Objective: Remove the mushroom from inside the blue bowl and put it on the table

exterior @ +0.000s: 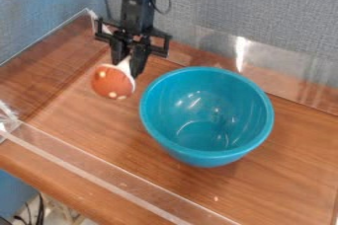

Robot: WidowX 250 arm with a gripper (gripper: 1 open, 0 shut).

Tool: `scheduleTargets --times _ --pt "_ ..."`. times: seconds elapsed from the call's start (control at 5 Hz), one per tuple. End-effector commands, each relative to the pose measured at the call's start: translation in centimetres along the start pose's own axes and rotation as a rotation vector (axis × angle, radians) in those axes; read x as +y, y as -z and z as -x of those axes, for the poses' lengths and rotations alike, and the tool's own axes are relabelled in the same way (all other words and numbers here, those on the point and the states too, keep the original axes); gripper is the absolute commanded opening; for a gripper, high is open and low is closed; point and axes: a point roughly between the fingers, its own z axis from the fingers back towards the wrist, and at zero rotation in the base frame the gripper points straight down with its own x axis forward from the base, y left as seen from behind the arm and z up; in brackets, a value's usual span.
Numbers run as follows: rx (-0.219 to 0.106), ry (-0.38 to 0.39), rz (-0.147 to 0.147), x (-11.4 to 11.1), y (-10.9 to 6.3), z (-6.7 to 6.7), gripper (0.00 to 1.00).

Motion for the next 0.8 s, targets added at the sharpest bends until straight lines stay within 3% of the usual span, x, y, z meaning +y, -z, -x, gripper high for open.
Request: scheduleTargets --times 0.0,0.2,0.6 --pt "-0.047 -0.01 -0.005 0.6 -1.2 0.1 0.0" --pt "-0.043 -0.029 -0.001 1.5 -0.8 0.4 0.0" --pt "-0.052 -0.061 0.013 1.6 0.5 -0.5 0.0"
